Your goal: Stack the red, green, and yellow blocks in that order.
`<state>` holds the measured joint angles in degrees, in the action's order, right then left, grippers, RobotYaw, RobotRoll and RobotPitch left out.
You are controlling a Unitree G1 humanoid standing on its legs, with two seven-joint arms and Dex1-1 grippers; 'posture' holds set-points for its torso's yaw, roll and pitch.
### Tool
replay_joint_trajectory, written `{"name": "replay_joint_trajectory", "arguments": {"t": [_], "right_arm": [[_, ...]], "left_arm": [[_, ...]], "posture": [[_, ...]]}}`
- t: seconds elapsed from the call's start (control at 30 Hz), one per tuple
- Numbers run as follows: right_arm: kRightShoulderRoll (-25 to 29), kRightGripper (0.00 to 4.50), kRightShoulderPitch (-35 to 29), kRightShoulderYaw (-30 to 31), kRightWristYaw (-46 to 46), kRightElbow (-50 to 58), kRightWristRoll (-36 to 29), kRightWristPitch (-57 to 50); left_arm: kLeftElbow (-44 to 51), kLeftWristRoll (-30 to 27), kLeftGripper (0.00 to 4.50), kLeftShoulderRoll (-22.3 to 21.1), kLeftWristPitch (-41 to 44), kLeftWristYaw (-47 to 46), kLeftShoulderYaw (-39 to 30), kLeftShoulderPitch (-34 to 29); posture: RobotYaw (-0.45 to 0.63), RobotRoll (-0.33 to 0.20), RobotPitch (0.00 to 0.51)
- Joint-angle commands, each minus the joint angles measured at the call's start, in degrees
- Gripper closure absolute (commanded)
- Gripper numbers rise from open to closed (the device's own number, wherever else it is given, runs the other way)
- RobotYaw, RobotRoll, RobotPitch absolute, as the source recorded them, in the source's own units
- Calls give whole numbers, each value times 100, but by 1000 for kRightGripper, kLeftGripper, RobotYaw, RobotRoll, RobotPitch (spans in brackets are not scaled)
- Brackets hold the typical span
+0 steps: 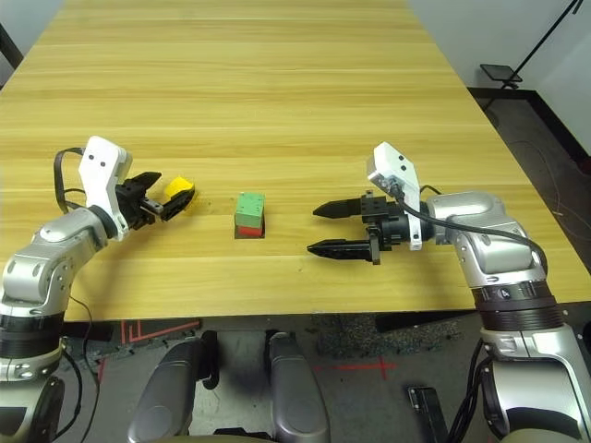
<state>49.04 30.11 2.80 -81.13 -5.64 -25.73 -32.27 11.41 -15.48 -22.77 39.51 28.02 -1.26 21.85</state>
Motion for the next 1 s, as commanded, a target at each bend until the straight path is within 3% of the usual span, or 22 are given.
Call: {"name": "replay_joint_trajectory", "arguments": {"t": [0.03, 0.4, 0.5, 0.67, 0.7, 0.87, 1.0], "right_arm": [[-19, 0, -5, 59, -9, -10, 34, 41], [-42, 0, 16, 62, 0, -1, 52, 39], [-48, 0, 22, 76, -15, -40, 73, 74], [-91, 0, 5, 149, -1, -97, 132, 183], [-95, 0, 7, 158, -2, -104, 135, 195], [-127, 0, 28, 177, -37, -202, 179, 298], [-141, 0, 75, 203, -84, -311, 222, 378]], "left_arm": [[-203, 161, 19, -7, -235, -28, 144, -108], [-924, 440, 19, 186, -876, -166, 222, -47], [-1063, 420, 675, 189, -972, -191, 127, 28], [-1221, 430, 2436, 182, -1060, -201, 86, 102], [-1236, 430, 2592, 183, -1069, -197, 86, 104], [-1435, 441, 2585, 130, -1260, -147, 43, 103], [-1556, 311, 2585, -150, -1487, 270, -58, 290]], "posture": [[131, 62, 237], [124, 58, 228], [127, 59, 228], [131, 61, 228], [131, 61, 228], [138, 64, 212], [148, 66, 202]]}}
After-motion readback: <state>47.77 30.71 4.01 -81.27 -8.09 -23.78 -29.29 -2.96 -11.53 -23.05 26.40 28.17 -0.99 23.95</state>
